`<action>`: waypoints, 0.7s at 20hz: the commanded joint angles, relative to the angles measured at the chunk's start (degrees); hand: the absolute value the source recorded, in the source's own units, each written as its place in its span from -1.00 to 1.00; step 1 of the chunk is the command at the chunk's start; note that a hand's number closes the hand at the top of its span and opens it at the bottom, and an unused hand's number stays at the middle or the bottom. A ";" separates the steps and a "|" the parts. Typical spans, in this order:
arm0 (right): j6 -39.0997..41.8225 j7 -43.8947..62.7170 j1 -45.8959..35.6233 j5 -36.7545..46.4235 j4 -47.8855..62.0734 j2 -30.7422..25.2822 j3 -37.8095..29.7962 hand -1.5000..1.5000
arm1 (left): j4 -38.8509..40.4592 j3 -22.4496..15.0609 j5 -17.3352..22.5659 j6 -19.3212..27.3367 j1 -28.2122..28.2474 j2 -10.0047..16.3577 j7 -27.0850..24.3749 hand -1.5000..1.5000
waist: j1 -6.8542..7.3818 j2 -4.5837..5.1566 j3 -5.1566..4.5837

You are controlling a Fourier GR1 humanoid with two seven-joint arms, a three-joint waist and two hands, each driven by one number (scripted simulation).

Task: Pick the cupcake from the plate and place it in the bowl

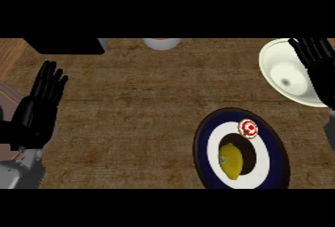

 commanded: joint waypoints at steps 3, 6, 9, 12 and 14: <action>4.75 -7.43 7.49 6.93 -7.41 -3.25 3.16 1.00 | 1.88 -3.66 0.47 -4.93 0.48 -2.31 0.50 0.00 | -1.63 -0.21 -0.21; 9.11 -14.53 11.70 11.38 -11.79 -8.52 4.33 1.00 | 2.92 -8.56 1.11 -7.11 1.45 -4.65 2.46 0.00 | -3.59 -0.26 -0.18; -12.53 -10.23 16.48 17.16 -6.18 -1.50 -2.21 -1.00 | 3.16 -10.23 2.57 -8.51 3.36 -6.39 2.52 0.00 | -4.03 -0.18 -0.15; -8.53 -25.87 24.13 23.30 -9.24 -0.13 4.81 -1.00 | 3.35 -11.93 1.52 -9.63 2.63 -8.03 1.94 0.00 | -1.66 -0.13 -0.14; -7.83 -27.53 24.82 27.87 -12.99 -2.49 7.95 -1.00 | 4.31 -11.08 2.09 -9.10 -0.41 -8.63 4.06 0.00 | -1.74 -0.17 -0.18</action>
